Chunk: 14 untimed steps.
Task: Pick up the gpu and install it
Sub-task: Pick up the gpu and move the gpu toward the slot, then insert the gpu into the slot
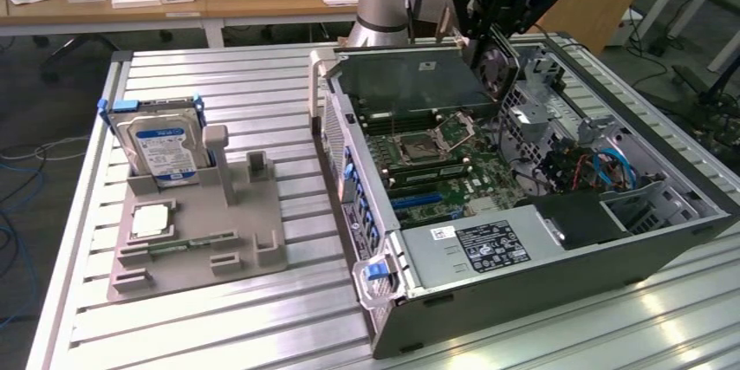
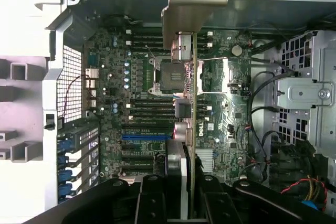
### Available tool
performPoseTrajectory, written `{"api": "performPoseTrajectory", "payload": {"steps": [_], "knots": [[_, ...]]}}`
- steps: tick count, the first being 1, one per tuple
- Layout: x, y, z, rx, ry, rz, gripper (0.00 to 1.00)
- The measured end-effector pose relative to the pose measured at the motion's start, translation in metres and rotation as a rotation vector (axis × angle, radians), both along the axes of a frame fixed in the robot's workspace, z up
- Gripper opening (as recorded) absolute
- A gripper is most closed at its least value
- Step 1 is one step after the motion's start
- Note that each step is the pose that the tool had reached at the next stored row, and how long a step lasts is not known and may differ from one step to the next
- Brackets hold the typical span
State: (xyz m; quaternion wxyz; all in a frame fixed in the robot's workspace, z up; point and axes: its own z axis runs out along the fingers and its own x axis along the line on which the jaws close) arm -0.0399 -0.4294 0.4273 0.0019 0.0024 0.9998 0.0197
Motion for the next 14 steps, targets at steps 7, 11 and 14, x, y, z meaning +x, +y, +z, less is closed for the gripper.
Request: {"api": "performPoseTrajectory", "payload": {"steps": [7,11,14], "knots": [[0.0,0.0,0.0,0.0001,-0.0001,0.014,0.28],[0.0,-0.0001,0.0,0.0001,0.0,0.026,0.28],[0.0,-0.0001,0.0,0.0,0.0,0.027,0.28]]}}
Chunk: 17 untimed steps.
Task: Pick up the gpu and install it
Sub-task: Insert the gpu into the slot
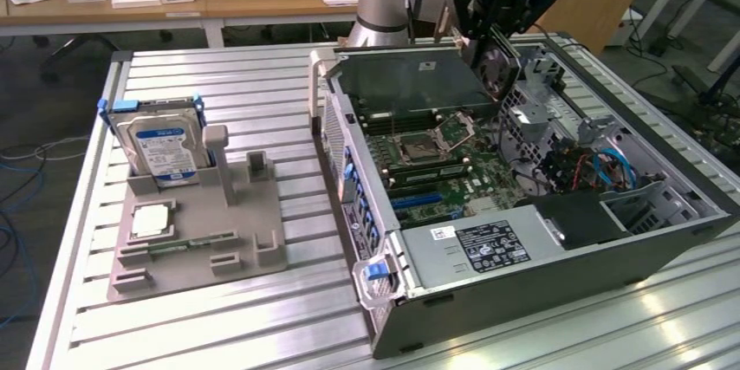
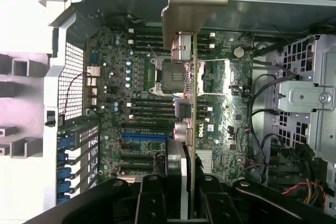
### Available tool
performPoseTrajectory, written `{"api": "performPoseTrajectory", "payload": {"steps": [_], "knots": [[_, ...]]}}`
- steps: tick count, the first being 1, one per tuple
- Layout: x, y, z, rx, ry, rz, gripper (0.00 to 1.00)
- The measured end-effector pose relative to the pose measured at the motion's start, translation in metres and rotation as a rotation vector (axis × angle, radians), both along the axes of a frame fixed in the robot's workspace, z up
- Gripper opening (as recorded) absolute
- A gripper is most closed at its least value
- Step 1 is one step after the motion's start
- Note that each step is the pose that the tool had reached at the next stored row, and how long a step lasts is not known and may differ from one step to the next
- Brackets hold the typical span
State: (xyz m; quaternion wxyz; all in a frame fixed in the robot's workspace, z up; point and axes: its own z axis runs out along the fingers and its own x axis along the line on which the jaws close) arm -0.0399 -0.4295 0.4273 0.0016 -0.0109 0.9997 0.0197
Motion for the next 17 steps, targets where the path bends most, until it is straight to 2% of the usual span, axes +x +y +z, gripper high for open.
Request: {"api": "performPoseTrajectory", "payload": {"steps": [5,17], "knots": [[0.0,0.0,0.0,-0.0001,0.0,0.017,0.28],[0.0,0.0,0.0,0.0,-0.0001,0.156,0.28]]}}
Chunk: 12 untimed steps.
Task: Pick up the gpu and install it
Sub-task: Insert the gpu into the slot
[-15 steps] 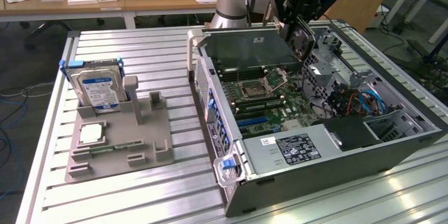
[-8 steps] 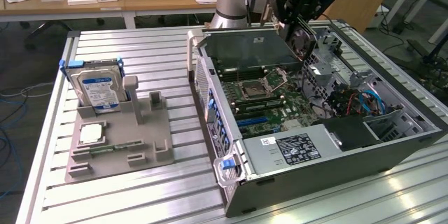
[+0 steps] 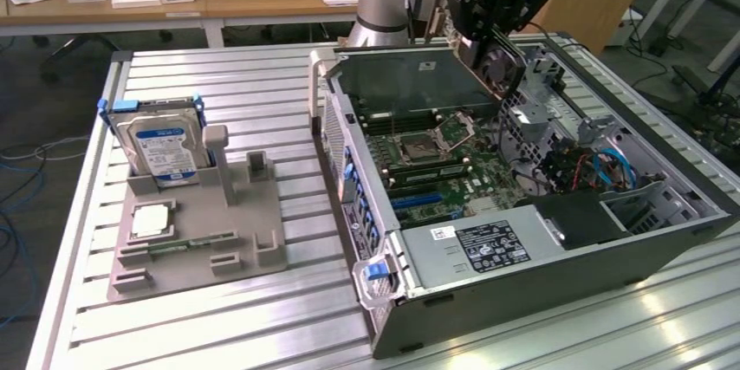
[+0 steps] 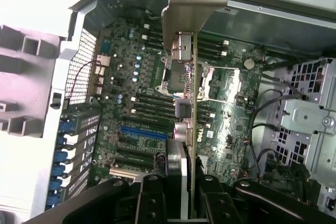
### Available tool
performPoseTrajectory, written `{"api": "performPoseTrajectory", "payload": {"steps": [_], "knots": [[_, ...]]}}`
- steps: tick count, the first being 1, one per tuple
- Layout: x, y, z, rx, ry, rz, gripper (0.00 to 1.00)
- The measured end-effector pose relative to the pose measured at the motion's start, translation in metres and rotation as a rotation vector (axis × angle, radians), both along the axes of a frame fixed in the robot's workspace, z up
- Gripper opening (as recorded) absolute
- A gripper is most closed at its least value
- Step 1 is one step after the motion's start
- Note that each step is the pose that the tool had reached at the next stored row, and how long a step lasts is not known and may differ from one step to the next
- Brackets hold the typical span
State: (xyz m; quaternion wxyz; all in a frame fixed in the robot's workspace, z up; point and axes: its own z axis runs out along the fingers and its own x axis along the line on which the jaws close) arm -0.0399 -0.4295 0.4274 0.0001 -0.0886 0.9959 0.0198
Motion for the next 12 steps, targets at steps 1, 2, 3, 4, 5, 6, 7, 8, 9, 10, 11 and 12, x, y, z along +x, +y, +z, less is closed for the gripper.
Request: {"api": "performPoseTrajectory", "payload": {"steps": [1,2,3,4,5,6,7,8,9,10,11,12], "knots": [[0.0,0.0,0.0,0.0,0.0,0.009,0.28],[0.0,0.0,0.0,0.0,0.0,0.018,0.28],[0.0,0.0,0.0,-0.0001,0.0,0.027,0.28],[0.0,-0.0001,0.0,-0.0001,0.0001,0.036,0.28],[0.0,-0.0001,0.0,0.0,0.0001,0.046,0.28],[0.0,-0.0001,0.0,0.0,0.0001,0.055,0.28],[0.0,-0.0002,0.0,-0.0001,0.0001,0.065,0.28],[0.0,-0.0002,0.0,-0.0001,0.0001,0.075,0.28],[0.0,-0.0002,0.0,0.0,0.0001,0.085,0.28],[0.0,-0.0002,0.0,0.0,0.0001,0.095,0.28],[0.0,-0.0002,0.0,0.0,0.0,0.107,0.28],[0.0,-0.0002,0.0,0.0,0.0001,0.118,0.28]]}}
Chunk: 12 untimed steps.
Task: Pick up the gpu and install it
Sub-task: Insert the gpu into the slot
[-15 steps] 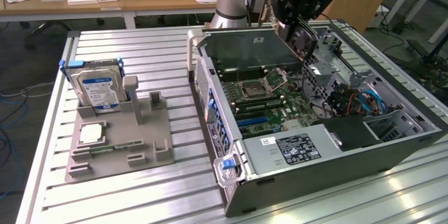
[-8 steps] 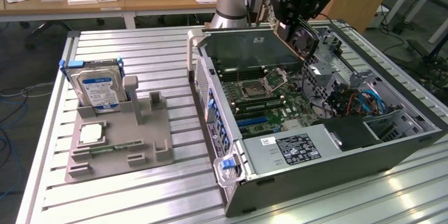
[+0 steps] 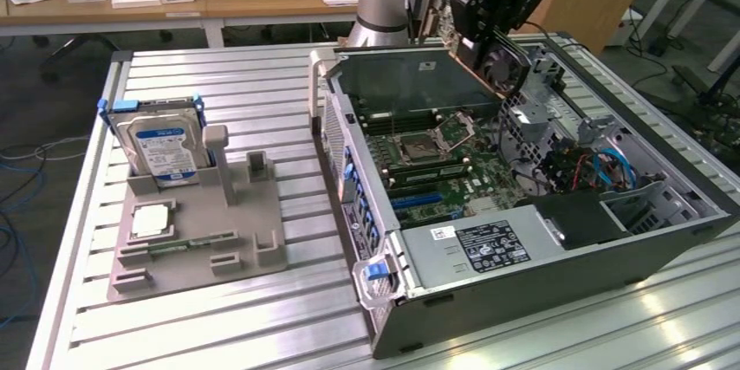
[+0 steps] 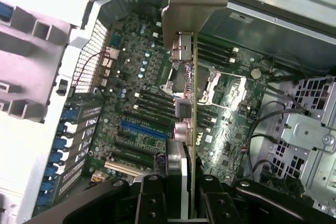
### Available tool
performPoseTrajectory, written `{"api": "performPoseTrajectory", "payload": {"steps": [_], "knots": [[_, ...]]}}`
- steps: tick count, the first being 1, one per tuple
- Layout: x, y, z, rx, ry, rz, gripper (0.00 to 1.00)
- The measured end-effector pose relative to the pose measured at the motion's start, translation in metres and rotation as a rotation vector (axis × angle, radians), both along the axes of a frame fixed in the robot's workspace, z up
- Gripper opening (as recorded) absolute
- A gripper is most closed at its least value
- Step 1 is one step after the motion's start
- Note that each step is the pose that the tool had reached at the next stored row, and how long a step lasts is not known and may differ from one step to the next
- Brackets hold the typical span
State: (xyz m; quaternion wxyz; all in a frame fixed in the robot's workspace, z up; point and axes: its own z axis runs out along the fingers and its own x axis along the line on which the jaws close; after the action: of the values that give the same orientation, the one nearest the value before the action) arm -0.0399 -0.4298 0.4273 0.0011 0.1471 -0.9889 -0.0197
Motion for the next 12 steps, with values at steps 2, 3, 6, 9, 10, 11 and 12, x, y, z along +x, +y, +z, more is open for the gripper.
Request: {"api": "performPoseTrajectory", "payload": {"steps": [2,3,6,9,10,11,12], "knots": [[0.0,0.0,0.0,-0.0001,0.0,0.022,0.28],[0.0,-0.0001,0.0,0.0,0.0,0.033,0.28],[0.0,-0.0001,0.0,0.0,0.0,0.067,0.28],[0.0,-0.0001,0.0,0.0,0.0,0.101,0.28],[0.0,-0.0002,-0.0001,0.0001,-0.0001,0.113,0.28],[0.0,-0.0002,-0.0001,0.0001,-0.0001,0.124,0.28],[0.0,-0.0002,0.0,0.0,0.0,0.136,0.28]]}}
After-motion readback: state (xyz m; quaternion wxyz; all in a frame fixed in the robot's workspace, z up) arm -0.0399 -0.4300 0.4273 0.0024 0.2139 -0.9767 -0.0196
